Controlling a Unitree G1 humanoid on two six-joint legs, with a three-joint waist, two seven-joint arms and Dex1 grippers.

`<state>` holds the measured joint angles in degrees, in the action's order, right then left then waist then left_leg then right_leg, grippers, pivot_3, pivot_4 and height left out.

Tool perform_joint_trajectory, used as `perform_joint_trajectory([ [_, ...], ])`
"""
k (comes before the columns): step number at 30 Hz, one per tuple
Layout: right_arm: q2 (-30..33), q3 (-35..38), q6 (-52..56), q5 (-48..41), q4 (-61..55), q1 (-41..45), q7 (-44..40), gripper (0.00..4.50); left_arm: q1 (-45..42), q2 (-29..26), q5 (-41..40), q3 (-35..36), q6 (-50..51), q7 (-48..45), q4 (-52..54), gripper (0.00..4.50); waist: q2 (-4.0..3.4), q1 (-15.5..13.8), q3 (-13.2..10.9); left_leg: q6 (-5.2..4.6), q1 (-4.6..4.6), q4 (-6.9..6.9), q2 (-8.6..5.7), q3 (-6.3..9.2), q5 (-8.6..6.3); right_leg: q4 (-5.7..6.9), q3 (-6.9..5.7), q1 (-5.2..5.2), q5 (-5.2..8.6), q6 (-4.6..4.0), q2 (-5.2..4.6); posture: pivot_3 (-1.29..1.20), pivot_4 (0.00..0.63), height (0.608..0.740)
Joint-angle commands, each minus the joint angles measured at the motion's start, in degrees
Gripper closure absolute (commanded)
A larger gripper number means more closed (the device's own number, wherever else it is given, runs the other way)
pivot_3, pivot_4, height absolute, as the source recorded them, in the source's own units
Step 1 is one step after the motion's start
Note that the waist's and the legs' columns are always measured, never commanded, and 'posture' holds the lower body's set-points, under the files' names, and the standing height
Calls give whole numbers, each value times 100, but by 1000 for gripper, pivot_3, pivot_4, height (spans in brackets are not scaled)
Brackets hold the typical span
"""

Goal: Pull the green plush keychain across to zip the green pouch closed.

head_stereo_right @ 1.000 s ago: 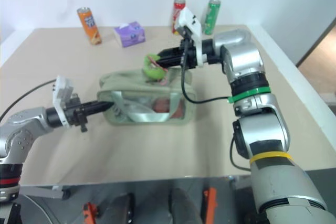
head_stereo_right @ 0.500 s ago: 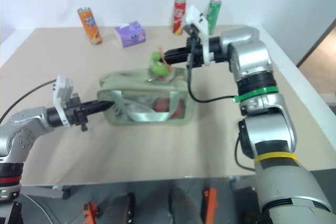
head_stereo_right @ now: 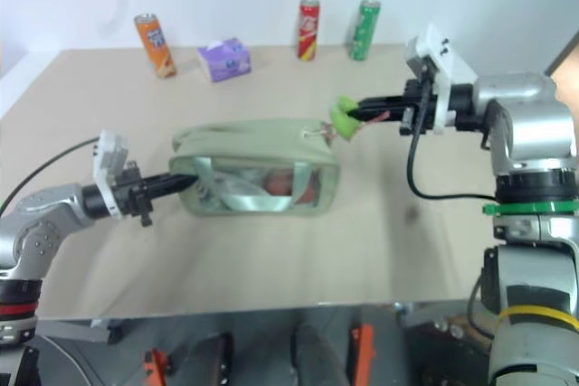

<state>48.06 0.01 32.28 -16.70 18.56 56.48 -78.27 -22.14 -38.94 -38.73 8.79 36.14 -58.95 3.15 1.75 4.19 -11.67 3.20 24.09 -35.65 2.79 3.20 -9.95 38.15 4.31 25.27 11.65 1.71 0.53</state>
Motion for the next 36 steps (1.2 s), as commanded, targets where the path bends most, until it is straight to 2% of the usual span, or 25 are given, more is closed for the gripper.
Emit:
perform_joint_trajectory([
  [1, 483, 249, -101, 58, -461, -374, 168, 4482, -19, -86, 57, -50, 73, -35, -10, 4500, 0, -2, 0, 0, 1, -1, -1, 0, 0, 0, 1, 0, 0, 0, -1, 0, 150, 740],
  [7, 1102, -214, -648, 750, -1002, -1377, 364, 4482, -2, -147, 46, -19, 116, -75, 11, 4500, 0, -4, 0, 0, 0, 0, -2, -4, 0, -1, 6, 1, 2, 1, -1, 0, 150, 740],
  [10, 889, -689, -682, 938, -1473, -2036, 499, 4482, -6, -151, 53, -23, 127, -61, 17, 4500, 3, 5, 2, 0, -1, -3, -2, -5, 0, -1, 8, 0, 2, 2, -1, 0, 150, 740],
  [13, 527, -1217, -864, 1361, -1537, -2274, 861, 4482, -10, -140, 39, -23, 155, -30, 45, 4500, 4, 8, 3, 0, -10, -4, -1, -4, 0, -1, 7, -6, 1, 3, 1, 0, 150, 740],
  [21, -725, -1632, -1103, 1707, -419, -1574, 1507, 4482, -12, -121, 15, -6, 203, 22, 108, 4500, 16, 18, 10, 1, -15, -28, -2, -4, 0, -1, 9, -20, -1, 4, 1, 0, 150, 740],
  [26, -764, -1798, -1332, 1904, -143, -1342, 1309, 4482, 41, -122, -6, 61, 210, 63, 162, 4500, 18, 18, 11, 1, -22, -21, -1, -4, 0, 0, 9, -23, -3, 5, 2, 0, 150, 740],
  [31, -524, -1833, -1426, 1927, -304, -1515, 908, 4482, 137, -110, -31, 101, 207, 113, 238, 4500, 19, 17, 12, 1, -30, -9, -1, -4, 0, -1, 9, -25, -2, 4, 2, 0, 150, 740],
  [33, -511, -1671, -1347, 1766, -374, -1541, 877, 4482, 167, -109, -38, 105, 202, 138, 255, 4500, 20, 17, 13, 0, -33, -8, -1, -4, 0, -1, 9, -28, -1, 3, 2, 0, 150, 740],
  [36, -410, -1027, -926, 1114, -595, -1424, 703, 4482, 212, -117, -69, 148, 224, 181, 280, 4500, 20, 17, 12, 1, -34, -8, -1, -4, 0, 0, 10, -28, -1, 2, 2, 0, 150, 740],
])
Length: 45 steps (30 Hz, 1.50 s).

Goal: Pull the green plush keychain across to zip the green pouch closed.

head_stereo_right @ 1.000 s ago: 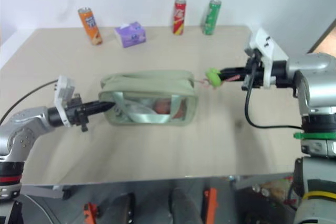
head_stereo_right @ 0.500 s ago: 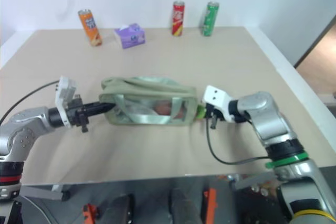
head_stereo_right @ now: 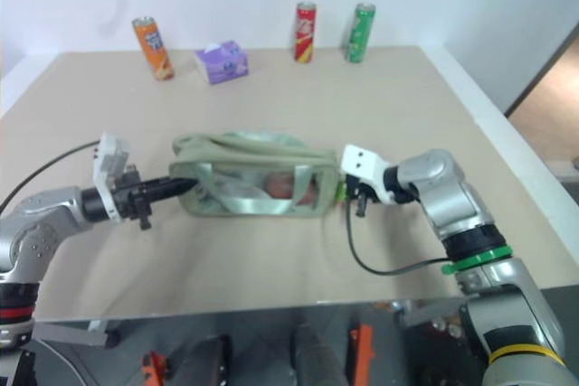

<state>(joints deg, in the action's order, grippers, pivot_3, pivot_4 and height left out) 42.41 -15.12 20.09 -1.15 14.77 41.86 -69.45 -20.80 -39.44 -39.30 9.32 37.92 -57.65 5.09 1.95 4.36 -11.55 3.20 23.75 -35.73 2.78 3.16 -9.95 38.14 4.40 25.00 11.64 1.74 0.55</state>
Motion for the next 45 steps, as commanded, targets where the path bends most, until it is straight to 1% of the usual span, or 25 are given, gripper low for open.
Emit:
perform_joint_trajectory([
  [1, 222, 668, 375, -601, -239, 83, -225, 4482, 89, -73, -18, 105, 46, 48, 91, 4500, -1, 0, -1, 0, 0, 0, 0, 0, 0, 0, 0, 0, 0, 0, 0, 0, 150, 740],
  [8, 691, 1970, 822, -1627, -37, 568, -327, 4482, 71, -76, 10, 107, 36, 65, 20, 4500, -8, 1, -5, 0, 3, 10, 0, -5, 0, 0, 5, 8, 1, -1, 0, 0, 150, 740],
  [11, 820, 2136, 898, -1739, 2, 541, -280, 4482, 77, -87, 79, 93, -18, 100, 5, 4500, -7, 2, -4, 0, 0, 16, 0, -4, 0, 0, 5, 8, 4, -6, 2, 0, 150, 740],
  [15, 913, 2117, 1017, -1791, -212, 293, -272, 4482, 108, -138, 61, 218, 0, 186, 4, 4500, -7, 2, -5, 0, 0, 17, 0, -6, 0, 0, 8, 8, 5, -6, 2, 0, 150, 740],
  [17, 914, 2108, 1053, -1797, -299, 208, -225, 4500, 122, -195, -29, 313, 106, 178, -20, 3728, -9, 6, -6, 0, 1, 16, 0, -8, 0, 0, 10, 10, 5, -6, 2, 0, 150, 740],
  [20, 874, 2107, 1135, -1826, -388, 162, -149, 4500, 129, -261, 17, 314, 78, 146, -58, 2759, -16, 25, -10, 0, 2, 18, 0, -17, 0, 1, 19, 19, 3, -3, 2, 0, 150, 740],
  [21, 869, 2101, 1148, -1832, -405, 156, -134, 4500, 124, -264, 17, 307, 79, 149, -69, 2510, -16, 21, -10, 0, 3, 19, 0, -17, 0, 0, 19, 20, 3, -3, 3, 0, 150, 740],
  [22, 854, 2065, 1163, -1828, -425, 148, -123, 4500, 89, -250, 1, 285, 88, 137, -72, 2075, -16, 17, -10, 0, 3, 18, 0, -17, 0, 0, 18, 19, 3, -3, 2, 0, 150, 740],
  [24, 833, 2006, 1186, -1822, -485, 114, -111, 4500, 36, -222, -28, 258, 106, 125, -68, 1482, -16, 11, -10, 0, 7, 17, 0, -17, 0, 0, 18, 19, 3, -3, 2, 0, 150, 740],
  [26, 802, 1970, 1198, -1815, -526, 93, -76, 4500, 13, -202, -42, 249, 115, 126, -52, 644, -16, 9, -10, 0, 11, 17, -1, -18, 0, -1, 19, 21, 3, -3, 1, 0, 150, 740],
  [28, 780, 1954, 1239, -1835, -543, 95, -61, 4500, 5, -191, -43, 248, 121, 134, -45, 25, -16, 10, -10, 0, 12, 17, -1, -19, 0, -1, 19, 24, 3, -3, 1, 0, 150, 740],
  [32, 786, 1948, 1393, -1950, -632, 57, -114, 4500, 40, -185, -194, 346, 242, 119, -40, 25, -16, 10, -10, 0, 12, 19, -1, -18, 0, -1, 19, 25, 3, -3, 2, 0, 150, 740],
  [35, 823, 1902, 1458, -1999, -695, -9, -186, 3557, 14, -175, -432, 490, 427, 134, -47, 0, -15, 10, -10, 0, 13, 18, -1, -19, 0, -1, 19, 24, 3, -3, 2, 0, 150, 740],
  [39, 917, 1924, 1412, -1957, -614, -12, -163, 2165, 99, -279, -728, 765, 655, 73, -98, 0, -16, 12, -10, 0, 13, 18, -1, -19, 0, 0, 19, 26, 3, -3, 2, 0, 150, 740],
  [42, 1045, 2043, 1408, -2009, -506, 13, -207, 1121, 266, -413, -761, 1013, 710, 68, -209, 0, -16, 12, -10, 0, 12, 18, -1, -19, 0, 0, 19, 26, 3, -3, 2, 0, 150, 740],
  [43, 1093, 2114, 1414, -2035, -437, 49, -189, 894, 380, -500, -784, 1131, 715, -15, -229, 0, -16, 18, -10, 0, 12, 19, -1, -19, 0, 0, 19, 27, 3, -3, 2, 0, 150, 740],
  [44, 1147, 2171, 1426, -2072, -382, 73, -198, 451, 486, -580, -792, 1233, 703, -92, -253, 0, -16, 23, -10, 0, 13, 19, -1, -19, 0, 0, 19, 28, 4, -3, 2, 0, 150, 740],
  [45, 1221, 2237, 1365, -2073, -344, 66, -194, 109, 625, -669, -752, 1358, 658, -124, -282, 0, -16, 24, -11, 0, 14, 20, 0, -21, 0, 0, 21, 30, 4, -4, 2, 0, 150, 740],
])
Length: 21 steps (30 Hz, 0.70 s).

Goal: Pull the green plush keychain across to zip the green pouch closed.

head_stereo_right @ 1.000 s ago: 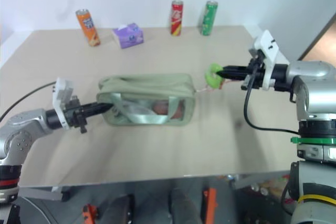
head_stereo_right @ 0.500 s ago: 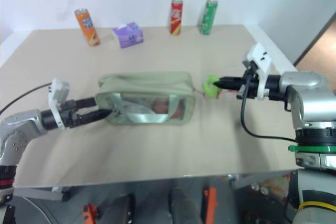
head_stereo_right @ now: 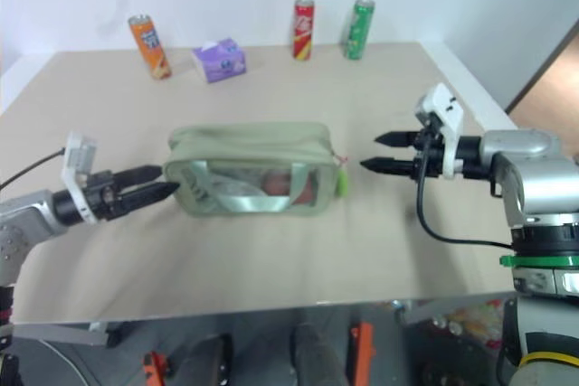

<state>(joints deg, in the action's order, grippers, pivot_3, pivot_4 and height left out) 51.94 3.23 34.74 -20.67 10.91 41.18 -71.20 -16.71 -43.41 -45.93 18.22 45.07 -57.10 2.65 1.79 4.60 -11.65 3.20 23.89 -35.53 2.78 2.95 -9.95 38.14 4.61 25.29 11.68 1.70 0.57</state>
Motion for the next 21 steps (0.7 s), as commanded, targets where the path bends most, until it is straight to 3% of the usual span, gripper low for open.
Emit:
perform_joint_trajectory([
  [1, 334, 467, -78, -151, 99, 155, -5, 109, 358, -352, -34, 595, -131, -193, -81, 0, -1, 0, -1, 0, 0, 2, 0, -1, 0, 0, 0, 1, 1, -1, 0, 0, 150, 740],
  [7, 618, 799, 227, -590, -564, -264, -174, 109, 970, -553, 244, 1035, -530, -79, 2, 0, -1, -13, 0, -1, 0, 6, 2, -5, -1, 0, 0, 4, 5, -8, -2, 0, 150, 740],
  [12, 479, 956, 739, -1034, -1779, -1068, 190, 109, 1464, -464, 204, 1149, -497, 239, 834, 0, 0, -25, -1, 2, 0, 4, 5, -14, -3, -2, 6, 5, 6, -8, -4, 0, 150, 740],
  [21, 180, 805, 959, -1242, -2266, -1478, 788, 109, 1473, -387, -50, 1032, -333, 382, 993, 0, 0, -22, -1, 2, -4, -10, 5, -36, -3, -2, 22, 6, 6, -8, -4, 0, 150, 740],
])
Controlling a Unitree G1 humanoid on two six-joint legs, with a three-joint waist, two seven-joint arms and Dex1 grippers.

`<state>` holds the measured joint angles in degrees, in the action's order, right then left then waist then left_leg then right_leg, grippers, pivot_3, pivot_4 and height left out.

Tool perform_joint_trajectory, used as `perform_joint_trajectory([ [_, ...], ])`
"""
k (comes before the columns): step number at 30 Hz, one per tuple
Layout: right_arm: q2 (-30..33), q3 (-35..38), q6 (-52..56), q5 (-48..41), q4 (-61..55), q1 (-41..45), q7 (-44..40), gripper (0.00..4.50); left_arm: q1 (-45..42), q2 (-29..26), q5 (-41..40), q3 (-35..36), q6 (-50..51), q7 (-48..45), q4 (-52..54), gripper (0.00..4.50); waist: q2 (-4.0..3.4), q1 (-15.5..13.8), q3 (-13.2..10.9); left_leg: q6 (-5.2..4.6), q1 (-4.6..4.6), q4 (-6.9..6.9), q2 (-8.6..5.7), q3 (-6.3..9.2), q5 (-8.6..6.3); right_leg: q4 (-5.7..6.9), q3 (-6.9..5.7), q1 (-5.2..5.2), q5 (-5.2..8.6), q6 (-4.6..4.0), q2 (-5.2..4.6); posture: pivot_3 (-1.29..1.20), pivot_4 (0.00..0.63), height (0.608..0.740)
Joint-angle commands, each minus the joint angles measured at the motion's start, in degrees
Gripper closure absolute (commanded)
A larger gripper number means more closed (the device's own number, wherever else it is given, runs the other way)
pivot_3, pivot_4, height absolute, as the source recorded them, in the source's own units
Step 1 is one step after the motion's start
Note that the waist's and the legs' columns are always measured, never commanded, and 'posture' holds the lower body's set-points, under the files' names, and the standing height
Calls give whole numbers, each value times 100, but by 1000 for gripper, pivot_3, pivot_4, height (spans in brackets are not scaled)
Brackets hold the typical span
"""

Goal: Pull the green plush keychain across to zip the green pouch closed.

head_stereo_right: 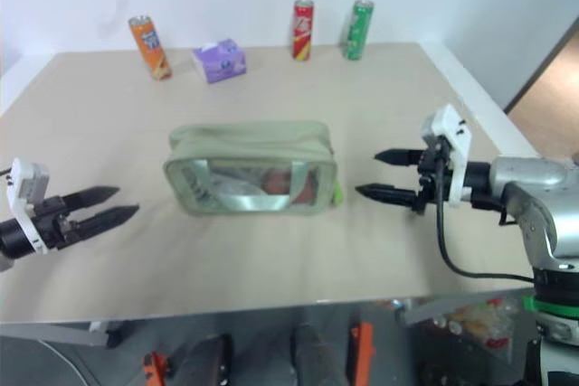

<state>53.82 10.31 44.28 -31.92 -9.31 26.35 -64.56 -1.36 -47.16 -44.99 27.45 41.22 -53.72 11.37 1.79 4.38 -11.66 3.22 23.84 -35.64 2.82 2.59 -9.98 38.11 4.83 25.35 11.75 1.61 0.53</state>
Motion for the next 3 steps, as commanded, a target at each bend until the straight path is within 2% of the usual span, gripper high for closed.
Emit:
perform_joint_trajectory([
  [1, -14, 96, 6, -127, -258, -21, 154, 109, -76, -13, -215, 116, 132, 45, 107, 0, 0, 0, 0, 0, 0, -1, 0, -1, 0, 0, 1, 0, 0, 0, 0, 0, 150, 740],
  [3, -13, 130, 28, -186, -302, -86, 203, 109, -77, -15, -235, 118, 127, 18, 91, 0, 1, 0, 0, 0, 0, -1, 0, -2, 0, -1, 2, 0, 0, 0, 0, 0, 150, 740],
])
